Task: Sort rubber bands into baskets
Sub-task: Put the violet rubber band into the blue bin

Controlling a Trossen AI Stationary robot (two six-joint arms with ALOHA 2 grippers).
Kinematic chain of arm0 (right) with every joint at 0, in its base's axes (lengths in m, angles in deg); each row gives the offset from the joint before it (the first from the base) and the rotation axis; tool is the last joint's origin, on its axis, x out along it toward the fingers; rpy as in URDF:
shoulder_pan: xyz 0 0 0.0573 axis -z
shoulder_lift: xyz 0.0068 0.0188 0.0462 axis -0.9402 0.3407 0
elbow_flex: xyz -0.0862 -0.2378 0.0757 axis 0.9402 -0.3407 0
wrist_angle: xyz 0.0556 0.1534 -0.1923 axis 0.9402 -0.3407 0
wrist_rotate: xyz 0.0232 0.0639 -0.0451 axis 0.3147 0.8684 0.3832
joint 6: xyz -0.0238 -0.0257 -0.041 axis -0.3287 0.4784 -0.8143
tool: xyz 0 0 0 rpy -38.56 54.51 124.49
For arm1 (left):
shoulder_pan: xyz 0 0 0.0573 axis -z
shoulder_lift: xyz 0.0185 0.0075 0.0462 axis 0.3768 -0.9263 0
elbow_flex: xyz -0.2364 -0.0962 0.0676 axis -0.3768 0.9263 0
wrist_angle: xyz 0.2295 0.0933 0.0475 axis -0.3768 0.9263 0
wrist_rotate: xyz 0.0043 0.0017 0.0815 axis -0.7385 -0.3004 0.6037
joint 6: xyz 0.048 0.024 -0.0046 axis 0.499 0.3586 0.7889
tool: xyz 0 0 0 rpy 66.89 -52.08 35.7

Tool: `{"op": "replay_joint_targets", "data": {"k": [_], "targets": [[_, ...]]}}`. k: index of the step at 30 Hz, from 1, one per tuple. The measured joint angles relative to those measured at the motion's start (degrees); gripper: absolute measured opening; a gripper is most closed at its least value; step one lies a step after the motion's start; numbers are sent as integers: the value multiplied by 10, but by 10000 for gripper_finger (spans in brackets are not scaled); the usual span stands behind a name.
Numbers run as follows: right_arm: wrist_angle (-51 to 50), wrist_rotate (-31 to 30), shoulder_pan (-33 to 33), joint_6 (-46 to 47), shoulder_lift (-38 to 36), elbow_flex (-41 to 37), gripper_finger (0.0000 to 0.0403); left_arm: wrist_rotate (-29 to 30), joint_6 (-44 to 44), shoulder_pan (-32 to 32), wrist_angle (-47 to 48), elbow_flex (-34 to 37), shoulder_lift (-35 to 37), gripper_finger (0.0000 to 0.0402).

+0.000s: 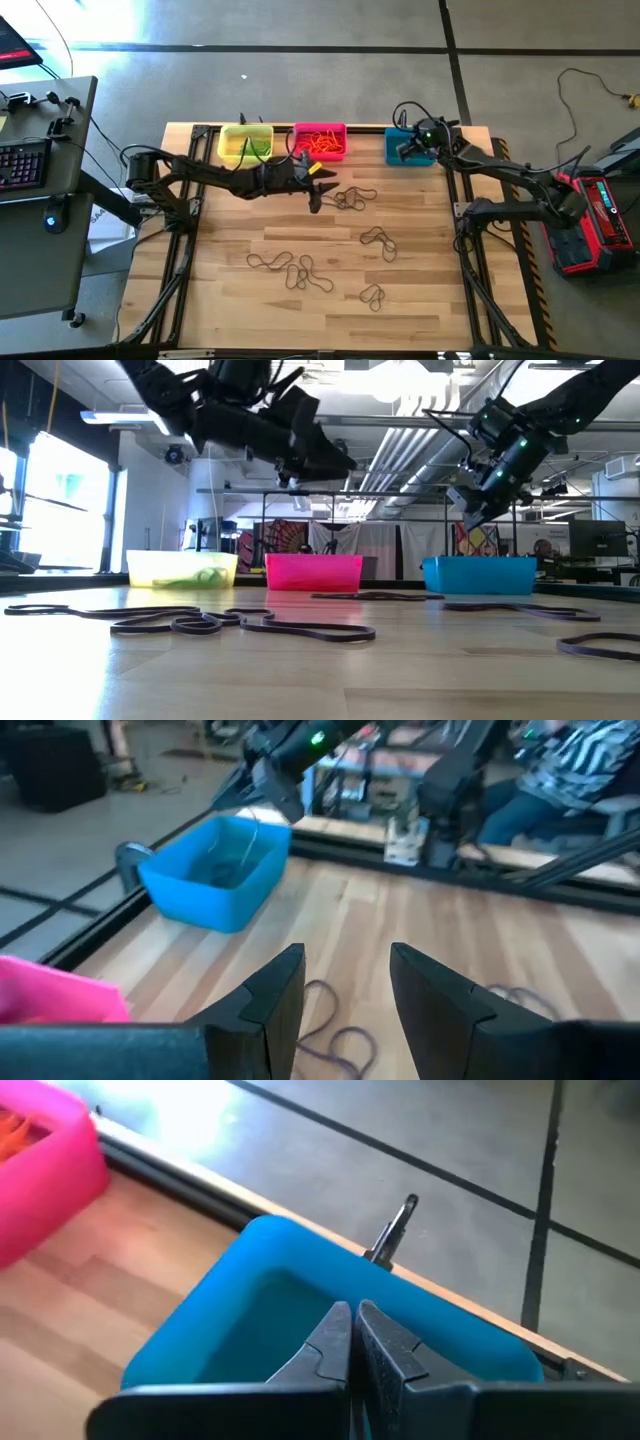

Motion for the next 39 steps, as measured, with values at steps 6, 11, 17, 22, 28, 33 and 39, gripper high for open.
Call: {"op": "replay_joint_targets", "data": {"k": [6, 11, 17, 22, 28, 33, 39], "targets": [[2, 33, 0, -12, 0, 0, 0, -16, -4, -2, -67, 45, 0, 142], [1, 33, -11, -27, 0, 4, 23, -17, -4, -2, -52, 46, 0, 142], [-1, 27, -43, -41, 0, 36, 111, 13, -33, -7, -39, 46, 0, 142], [-17, 11, -72, -37, 0, 70, 169, 13, -24, -9, -7, 45, 0, 142], [-82, 44, -135, -35, 0, 108, 188, -8, 0, -3, 61, 45, 0, 142], [-106, 193, -196, -38, 0, 100, 188, -28, 20, 5, 97, 45, -8, 142], [-113, 259, -238, -38, 0, 43, 188, -29, 15, 11, 98, 45, -21, 142]]}}
